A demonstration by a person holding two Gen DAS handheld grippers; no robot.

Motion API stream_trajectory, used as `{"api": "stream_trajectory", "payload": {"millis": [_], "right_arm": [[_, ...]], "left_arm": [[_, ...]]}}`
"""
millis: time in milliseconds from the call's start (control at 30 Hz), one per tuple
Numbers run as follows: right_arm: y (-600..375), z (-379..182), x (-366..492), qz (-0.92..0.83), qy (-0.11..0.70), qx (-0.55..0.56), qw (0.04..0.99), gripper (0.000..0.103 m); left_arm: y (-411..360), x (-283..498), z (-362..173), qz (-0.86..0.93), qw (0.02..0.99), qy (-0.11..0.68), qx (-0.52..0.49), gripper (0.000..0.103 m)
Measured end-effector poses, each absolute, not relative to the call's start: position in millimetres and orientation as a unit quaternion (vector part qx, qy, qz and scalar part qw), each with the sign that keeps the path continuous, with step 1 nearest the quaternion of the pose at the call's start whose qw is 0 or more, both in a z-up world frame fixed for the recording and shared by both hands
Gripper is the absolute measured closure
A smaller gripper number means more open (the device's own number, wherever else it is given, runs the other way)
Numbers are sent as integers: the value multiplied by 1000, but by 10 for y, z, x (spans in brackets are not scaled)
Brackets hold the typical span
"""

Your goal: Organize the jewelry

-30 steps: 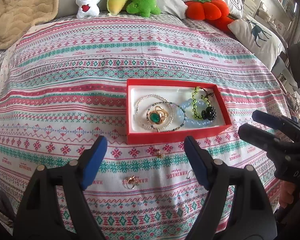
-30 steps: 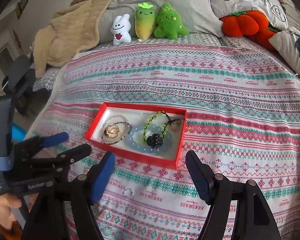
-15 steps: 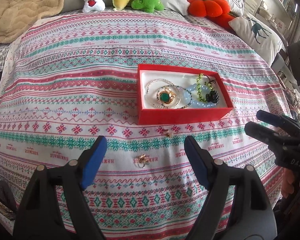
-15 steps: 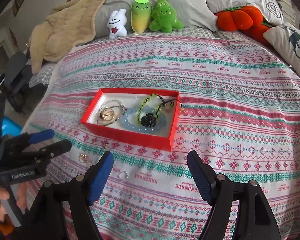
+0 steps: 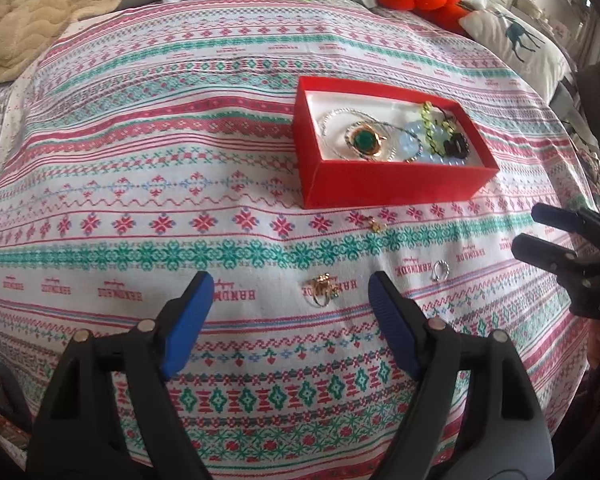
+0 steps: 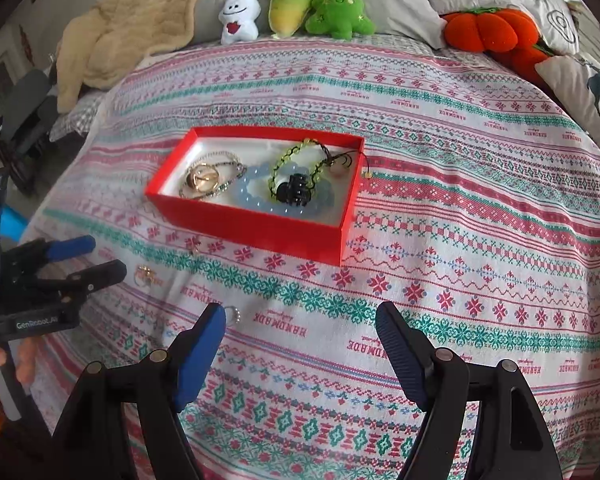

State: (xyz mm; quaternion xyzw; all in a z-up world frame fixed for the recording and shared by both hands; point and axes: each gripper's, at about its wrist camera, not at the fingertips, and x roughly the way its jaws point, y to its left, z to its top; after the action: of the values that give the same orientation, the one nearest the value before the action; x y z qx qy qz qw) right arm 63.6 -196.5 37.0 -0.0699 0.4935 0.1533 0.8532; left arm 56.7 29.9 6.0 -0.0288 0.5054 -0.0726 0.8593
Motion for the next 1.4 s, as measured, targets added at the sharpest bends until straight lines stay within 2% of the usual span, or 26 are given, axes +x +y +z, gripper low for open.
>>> {"api": "stream_trajectory", "payload": {"millis": [133, 233, 333, 500, 700, 900, 1400], "right_arm": [[-1929, 330, 634, 156, 496, -79, 850, 24], [-1905, 299, 639, 157, 499, -85, 848, 24], [-1876, 275, 637, 158, 502, -90, 846, 24], [-1837, 251, 633, 160, 505, -95, 843, 24], [-1803, 204, 633, 159, 510, -98, 840, 24], [-1769, 135, 630, 163, 518, -107, 833, 24], [-1732, 55, 687, 170, 535, -92, 823, 24]], "left_arm": [[300, 574, 17, -94, 849, 517, -54, 53], [367, 631, -2, -96, 836, 531, -104, 61], [384, 673, 8, -90, 829, 536, -136, 62], [262, 740, -36, -78, 820, 551, -132, 70], [169, 794, -129, -43, 814, 566, -126, 73], [53, 880, -207, -29, 810, 575, -116, 88], [166, 864, 12, -30, 822, 554, -129, 88]]}}
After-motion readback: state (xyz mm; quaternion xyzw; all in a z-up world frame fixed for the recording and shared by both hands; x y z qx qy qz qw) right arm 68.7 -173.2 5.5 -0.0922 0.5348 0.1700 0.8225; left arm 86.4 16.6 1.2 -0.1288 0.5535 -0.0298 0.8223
